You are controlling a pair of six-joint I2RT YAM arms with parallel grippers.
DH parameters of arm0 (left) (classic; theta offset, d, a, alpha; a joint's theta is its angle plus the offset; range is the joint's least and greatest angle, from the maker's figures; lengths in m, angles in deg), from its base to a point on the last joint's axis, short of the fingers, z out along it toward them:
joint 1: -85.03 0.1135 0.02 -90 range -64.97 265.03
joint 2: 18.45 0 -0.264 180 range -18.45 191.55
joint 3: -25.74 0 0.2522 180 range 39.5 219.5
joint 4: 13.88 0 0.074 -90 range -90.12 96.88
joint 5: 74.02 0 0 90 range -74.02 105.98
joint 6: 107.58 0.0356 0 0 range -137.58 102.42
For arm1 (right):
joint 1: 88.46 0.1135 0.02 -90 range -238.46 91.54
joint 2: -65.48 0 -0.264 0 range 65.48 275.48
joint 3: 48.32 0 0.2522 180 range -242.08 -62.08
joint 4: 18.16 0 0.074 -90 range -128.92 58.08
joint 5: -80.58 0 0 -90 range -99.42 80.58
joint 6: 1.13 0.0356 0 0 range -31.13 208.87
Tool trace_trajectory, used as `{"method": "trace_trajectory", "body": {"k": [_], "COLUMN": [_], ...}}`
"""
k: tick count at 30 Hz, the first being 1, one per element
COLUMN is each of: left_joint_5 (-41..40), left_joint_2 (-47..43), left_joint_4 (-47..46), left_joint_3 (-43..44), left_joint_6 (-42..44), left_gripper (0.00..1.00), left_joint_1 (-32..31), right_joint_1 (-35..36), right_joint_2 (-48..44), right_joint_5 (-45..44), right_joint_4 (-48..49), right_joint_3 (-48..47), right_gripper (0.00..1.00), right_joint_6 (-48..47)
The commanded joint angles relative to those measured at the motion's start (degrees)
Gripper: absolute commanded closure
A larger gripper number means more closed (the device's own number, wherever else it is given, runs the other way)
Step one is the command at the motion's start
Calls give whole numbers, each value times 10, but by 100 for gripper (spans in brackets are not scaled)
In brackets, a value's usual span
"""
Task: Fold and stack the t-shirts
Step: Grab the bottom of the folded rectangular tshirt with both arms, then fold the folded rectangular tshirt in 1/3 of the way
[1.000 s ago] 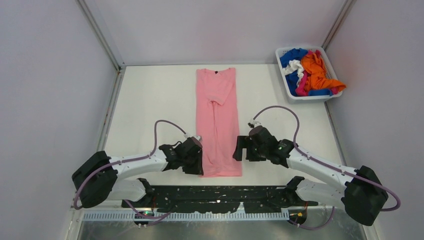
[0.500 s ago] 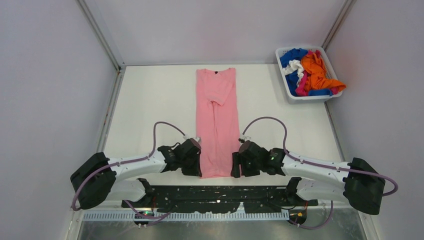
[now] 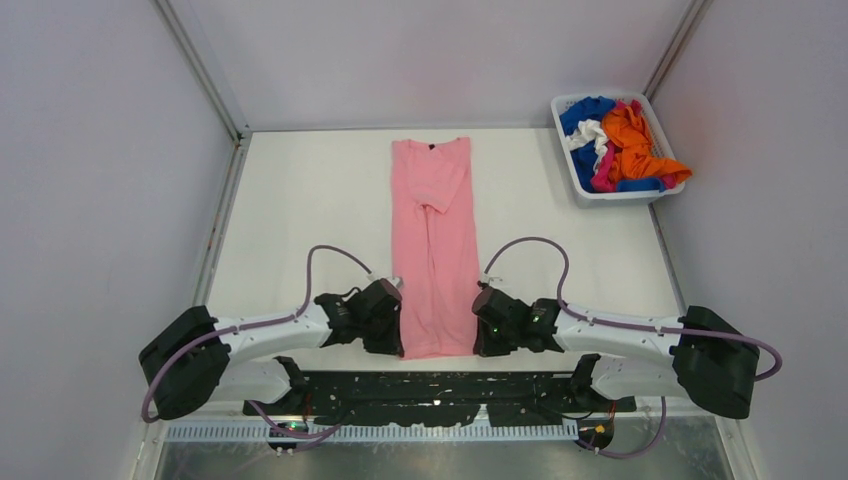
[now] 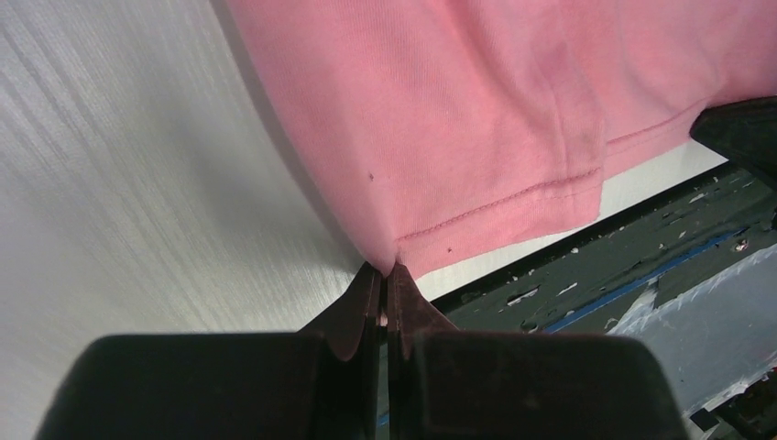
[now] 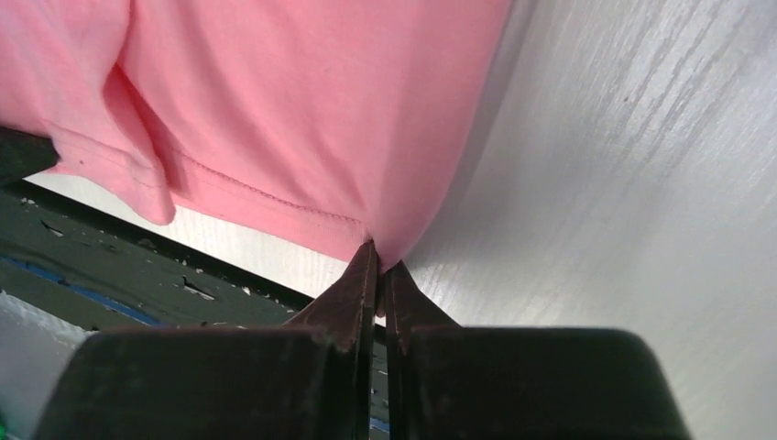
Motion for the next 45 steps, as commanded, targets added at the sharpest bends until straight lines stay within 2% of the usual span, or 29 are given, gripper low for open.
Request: {"method": "trace_trajectory", "body": {"k": [1,6,11,15,19,22,26,30,36,45], "left_joint_5": [-5,-12,13,5,-60,-87,-128,-171,-157,-133], "left_joint_2": [-23,-57,-85,-114,-123,-94,-44,1,79,190], "left_joint_4": [49,85,71,84,125,140,167,184,182,174], "left_joint_3": [-15,-31,-27,-9,36,81,137,210,290,396], "left_joint_6": [11,7,-16,-21,-21,4,27,38,90,147], "left_gripper": [100,100,100,100,100,100,100,100,100,100], "left_joint_1": [-6,-12,-38,-43,-41,-40,-9,30,114,186], "right_joint_1": [6,15,38,40,37,14,-54,-131,-204,-278], "right_joint_2": [-24,-86,-106,-123,-146,-150,-143,-104,9,121], "right_joint_5": [-2,42,95,79,47,40,56,79,79,127], "right_joint_4": [-23,-23,46,40,18,18,34,82,93,137], "right_joint_3": [18,50,67,54,35,18,-15,-52,-146,-225], "right_gripper": [94,95,95,95,95,95,95,95,95,95], "right_joint_6": [14,15,19,16,4,-20,-65,-111,-170,-200]}}
